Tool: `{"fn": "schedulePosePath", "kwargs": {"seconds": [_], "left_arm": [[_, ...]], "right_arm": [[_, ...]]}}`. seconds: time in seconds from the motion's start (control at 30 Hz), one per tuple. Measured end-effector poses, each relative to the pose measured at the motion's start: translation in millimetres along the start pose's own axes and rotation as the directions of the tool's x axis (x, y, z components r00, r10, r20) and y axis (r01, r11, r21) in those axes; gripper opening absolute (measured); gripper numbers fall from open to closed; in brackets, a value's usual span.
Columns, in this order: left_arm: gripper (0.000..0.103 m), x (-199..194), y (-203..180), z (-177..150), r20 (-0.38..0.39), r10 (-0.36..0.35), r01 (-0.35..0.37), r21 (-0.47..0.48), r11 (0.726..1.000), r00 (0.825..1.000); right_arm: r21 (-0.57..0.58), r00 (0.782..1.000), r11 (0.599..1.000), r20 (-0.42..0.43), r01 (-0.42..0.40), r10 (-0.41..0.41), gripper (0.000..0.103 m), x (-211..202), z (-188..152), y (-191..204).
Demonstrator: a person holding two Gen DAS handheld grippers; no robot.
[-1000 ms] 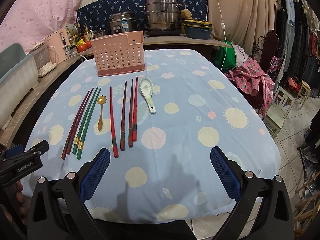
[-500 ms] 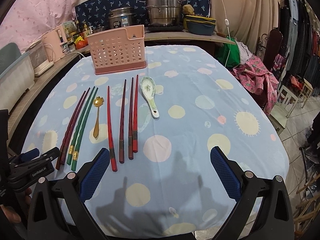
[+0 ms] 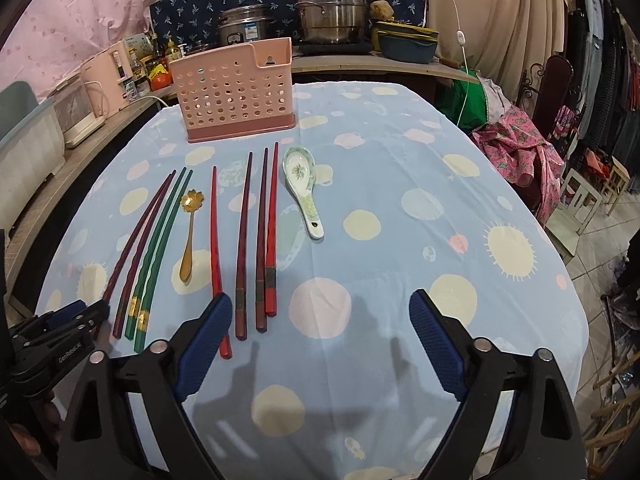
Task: Organize utensils
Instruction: 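Close the left tool on a dark red chopstick while the right tool approaches the white spoon, then close the right tool on the white ceramic spoon's handle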
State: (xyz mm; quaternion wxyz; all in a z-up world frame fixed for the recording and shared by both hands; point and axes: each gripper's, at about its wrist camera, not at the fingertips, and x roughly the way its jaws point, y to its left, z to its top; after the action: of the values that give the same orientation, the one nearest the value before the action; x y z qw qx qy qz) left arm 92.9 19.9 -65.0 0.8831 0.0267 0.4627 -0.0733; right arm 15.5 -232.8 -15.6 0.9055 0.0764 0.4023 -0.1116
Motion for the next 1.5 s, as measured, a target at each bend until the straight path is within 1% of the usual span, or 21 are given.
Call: {"fn": "schedulePosePath", "kwargs": {"seconds": [0.07,0.1,0.13,0.2,0.23,0.3,0.43,0.5,0.67,0.77,0.97,1.2,1.23,1.27,1.4,1.5], "left_arm": [[0.016,1,-1,1,0.001,-0.002,0.002,0.006,1.0,1.0],[0.013,2,-1,2,0.001,-0.004,0.004,0.008,1.0,1.0],[0.011,2,-2,3,0.001,-0.004,0.004,0.01,1.0,1.0],[0.01,4,-4,4,0.004,-0.005,0.005,0.015,1.0,1.0],[0.009,4,-5,5,0.005,-0.005,0.004,0.016,1.0,1.0],[0.008,6,-6,7,0.003,-0.009,0.009,0.015,1.0,1.0],[0.007,10,-7,11,-0.002,-0.018,0.018,0.007,1.0,1.0],[0.007,10,-7,12,-0.002,-0.018,0.018,0.006,1.0,1.0],[0.007,10,-7,11,-0.002,-0.018,0.018,-0.001,1.0,1.0],[0.007,10,-7,11,-0.002,-0.021,0.021,-0.005,1.0,1.0],[0.007,10,-6,11,-0.003,-0.026,0.026,-0.011,1.0,1.0],[0.007,11,-5,11,0.0,-0.029,0.029,-0.014,0.999,1.0],[0.007,11,-5,11,0.0,-0.029,0.029,-0.014,1.0,1.0],[0.007,11,-5,11,0.0,-0.029,0.029,-0.013,1.0,1.0],[0.007,11,-5,11,0.001,-0.031,0.031,-0.016,0.999,1.0],[0.007,11,-5,11,0.002,-0.034,0.034,-0.016,0.999,0.999]], "right_arm": [[0.002,1.0,1.0,0.0,0.0,0.0,0.07,6,5,-1],[0.008,1.0,1.0,-0.001,-0.003,0.003,0.066,10,9,-3],[0.015,1.0,1.0,-0.002,-0.007,0.007,0.063,14,13,-5],[0.028,1.0,0.999,-0.005,-0.019,0.019,0.053,21,20,-8],[0.035,1.0,0.999,-0.006,-0.024,0.025,0.051,27,25,-10],[0.039,0.999,0.999,-0.007,-0.035,0.036,0.042,36,33,-11],[0.049,0.997,0.996,-0.017,-0.073,0.074,0.035,57,46,-12],[0.053,0.995,0.994,-0.026,-0.094,0.095,0.025,66,50,-11],[0.073,0.99,0.988,-0.046,-0.133,0.136,0.018,85,55,-10],[0.087,0.985,0.984,-0.062,-0.154,0.159,0.011,94,56,-11],[0.107,0.981,0.98,-0.076,-0.168,0.177,0.008,103,53,-13],[0.113,0.982,0.979,-0.063,-0.171,0.178,0.009,104,51,-13],[0.116,0.982,0.979,-0.063,-0.17,0.178,0.011,105,50,-14],[0.119,0.982,0.979,-0.072,-0.168,0.177,0.016,107,50,-14],[0.132,0.978,0.974,-0.078,-0.182,0.193,0.017,107,49,-17],[0.178,0.969,0.959,-0.074,-0.219,0.235,0.017,103,49,-23]]}}
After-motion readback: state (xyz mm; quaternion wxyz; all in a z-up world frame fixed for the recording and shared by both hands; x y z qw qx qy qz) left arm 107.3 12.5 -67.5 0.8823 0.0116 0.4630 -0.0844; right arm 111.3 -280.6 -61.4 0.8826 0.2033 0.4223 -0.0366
